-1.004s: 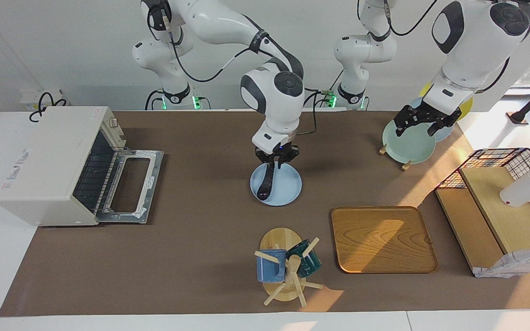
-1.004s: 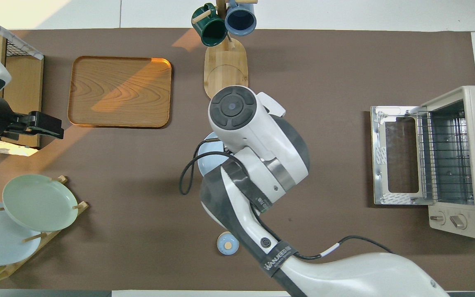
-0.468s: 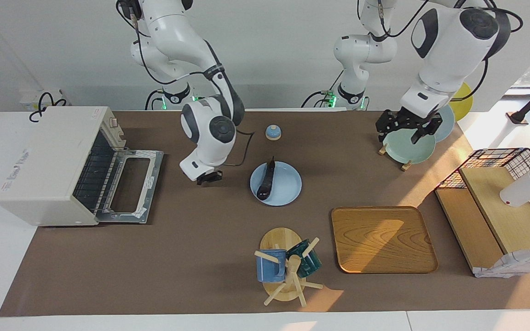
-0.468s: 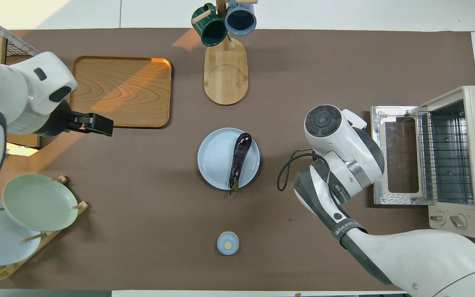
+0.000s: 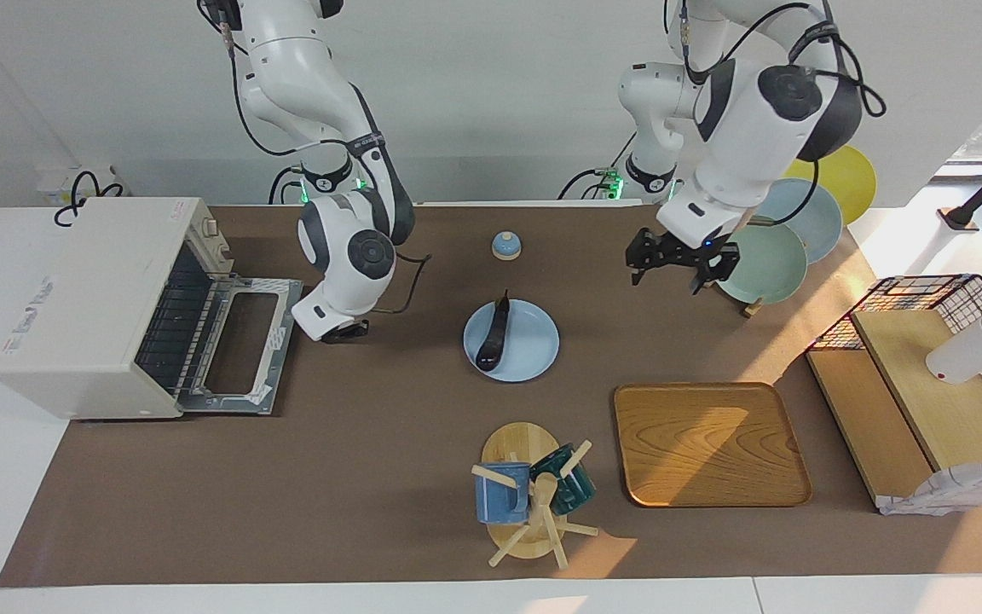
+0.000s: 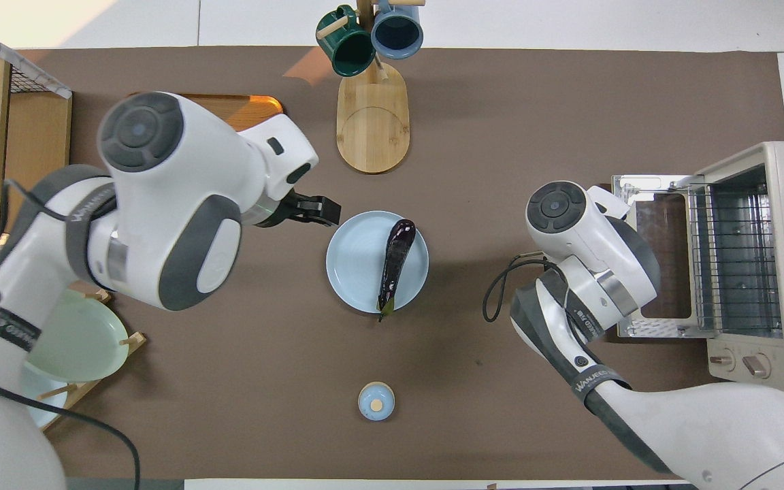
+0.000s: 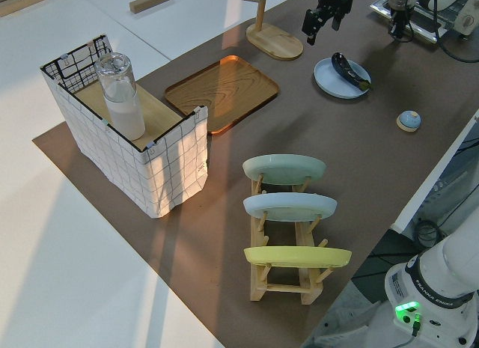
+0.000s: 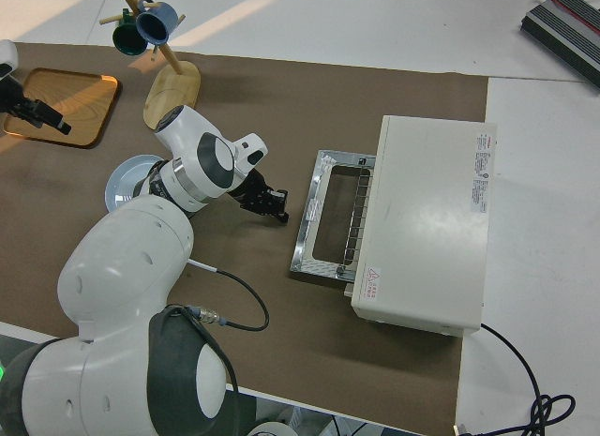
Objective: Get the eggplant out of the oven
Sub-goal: 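Grasp the eggplant with the left gripper while the right gripper returns to the oven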
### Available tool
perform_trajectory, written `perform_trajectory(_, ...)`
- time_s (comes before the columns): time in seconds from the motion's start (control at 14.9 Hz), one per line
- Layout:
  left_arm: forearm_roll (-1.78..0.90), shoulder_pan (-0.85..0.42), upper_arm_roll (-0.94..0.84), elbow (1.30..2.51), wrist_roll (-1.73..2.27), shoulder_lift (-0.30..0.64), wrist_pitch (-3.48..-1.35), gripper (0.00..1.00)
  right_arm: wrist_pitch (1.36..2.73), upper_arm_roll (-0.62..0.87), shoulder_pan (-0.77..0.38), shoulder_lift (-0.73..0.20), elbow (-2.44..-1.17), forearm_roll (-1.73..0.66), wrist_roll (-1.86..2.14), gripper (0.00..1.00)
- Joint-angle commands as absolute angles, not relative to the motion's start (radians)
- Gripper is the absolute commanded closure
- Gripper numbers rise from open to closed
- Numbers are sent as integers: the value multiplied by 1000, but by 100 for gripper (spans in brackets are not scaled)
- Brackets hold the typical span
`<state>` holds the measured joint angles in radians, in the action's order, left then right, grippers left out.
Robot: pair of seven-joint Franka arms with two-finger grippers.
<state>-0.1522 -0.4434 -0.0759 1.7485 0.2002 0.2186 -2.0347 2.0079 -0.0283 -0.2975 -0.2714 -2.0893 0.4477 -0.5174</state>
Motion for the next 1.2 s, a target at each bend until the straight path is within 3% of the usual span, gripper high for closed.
perform_trajectory(0.0, -175, -518, -58, 1755, 227, 282, -2139, 0, 2025, -14, -253, -242, -2125, 494, -465, 100)
perform_trajectory(0.33, -175, -607, -58, 1798, 253, 386, -2290, 0, 2014, -14, -229, -241, -2125, 522, -419, 100)
perform_trajectory(0.54, -175, -627, -58, 1798, 255, 396, -2295, 0, 2008, -15, -209, -235, -2112, 532, -335, 100)
perform_trajectory(0.8, -175, -655, -58, 1836, 275, 407, -2327, 0, 1909, -12, -124, -172, -2028, 529, -89, 100)
perform_trajectory(1.14, -175, -663, -58, 1874, 276, 397, -2355, 0, 1859, -11, 1, -66, -2025, 485, 147, 98)
